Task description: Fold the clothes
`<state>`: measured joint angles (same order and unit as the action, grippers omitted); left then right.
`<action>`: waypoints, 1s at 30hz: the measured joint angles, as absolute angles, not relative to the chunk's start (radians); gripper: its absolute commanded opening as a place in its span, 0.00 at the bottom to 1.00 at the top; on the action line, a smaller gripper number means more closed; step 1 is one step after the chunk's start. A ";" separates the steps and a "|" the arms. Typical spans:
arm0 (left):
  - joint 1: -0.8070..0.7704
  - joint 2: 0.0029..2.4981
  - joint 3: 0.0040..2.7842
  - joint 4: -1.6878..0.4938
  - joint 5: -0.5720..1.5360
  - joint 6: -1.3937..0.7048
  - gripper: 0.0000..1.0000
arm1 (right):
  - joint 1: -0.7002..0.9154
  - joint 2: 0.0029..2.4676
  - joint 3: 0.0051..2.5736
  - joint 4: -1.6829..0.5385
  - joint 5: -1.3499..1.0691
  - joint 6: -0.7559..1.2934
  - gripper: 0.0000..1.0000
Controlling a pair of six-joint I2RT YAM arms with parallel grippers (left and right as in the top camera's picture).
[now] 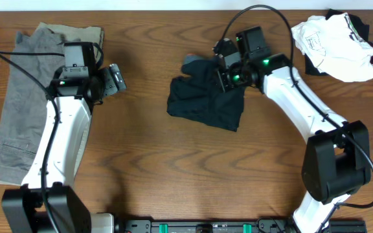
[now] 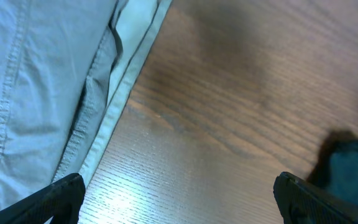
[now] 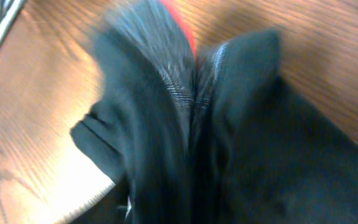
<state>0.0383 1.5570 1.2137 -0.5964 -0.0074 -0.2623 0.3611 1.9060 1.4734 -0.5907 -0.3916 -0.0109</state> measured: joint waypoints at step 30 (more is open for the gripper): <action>0.038 1.577 1.211 -0.532 -0.007 -0.262 0.98 | 0.364 1.883 1.475 -0.754 -0.339 0.126 0.49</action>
<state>0.0383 1.5768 1.2114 -0.5323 -0.0074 -0.2623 0.3637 1.8828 1.4746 -0.7540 -0.3393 0.1257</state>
